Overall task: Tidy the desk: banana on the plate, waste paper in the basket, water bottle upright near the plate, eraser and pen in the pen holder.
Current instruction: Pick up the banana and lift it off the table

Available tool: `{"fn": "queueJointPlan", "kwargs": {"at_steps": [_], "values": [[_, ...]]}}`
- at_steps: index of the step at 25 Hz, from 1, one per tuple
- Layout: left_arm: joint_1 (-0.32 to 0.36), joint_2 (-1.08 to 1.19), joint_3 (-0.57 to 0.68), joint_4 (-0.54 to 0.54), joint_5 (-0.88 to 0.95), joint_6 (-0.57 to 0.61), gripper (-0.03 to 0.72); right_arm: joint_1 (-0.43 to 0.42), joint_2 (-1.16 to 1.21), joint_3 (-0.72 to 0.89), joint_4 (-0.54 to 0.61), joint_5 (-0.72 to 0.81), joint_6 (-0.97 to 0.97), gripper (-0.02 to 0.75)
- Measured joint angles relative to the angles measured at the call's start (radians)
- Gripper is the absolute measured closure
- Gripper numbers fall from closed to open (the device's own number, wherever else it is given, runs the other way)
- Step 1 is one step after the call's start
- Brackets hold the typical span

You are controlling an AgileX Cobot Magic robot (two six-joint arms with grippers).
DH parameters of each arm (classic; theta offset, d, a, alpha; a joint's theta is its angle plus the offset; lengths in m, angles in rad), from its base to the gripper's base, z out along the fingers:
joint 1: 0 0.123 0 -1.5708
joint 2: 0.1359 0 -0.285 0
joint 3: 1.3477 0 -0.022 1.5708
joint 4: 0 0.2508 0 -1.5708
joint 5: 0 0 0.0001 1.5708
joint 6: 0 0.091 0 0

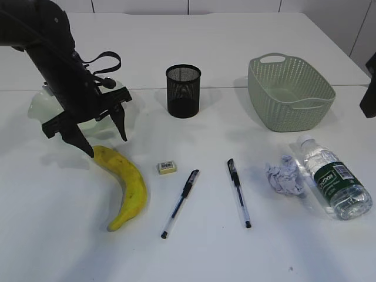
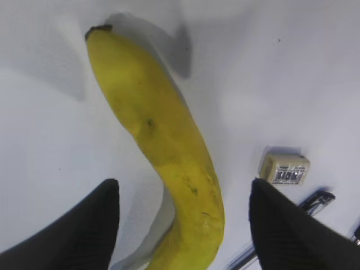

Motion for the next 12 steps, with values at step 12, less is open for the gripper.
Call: {"fn": "queueJointPlan", "kwargs": {"at_steps": [12], "values": [[-0.013, 0.047, -0.002, 0.007, -0.017, -0.002, 0.183, 0.0, 0.0, 0.0, 0.0, 0.0, 0.0, 0.326]]}}
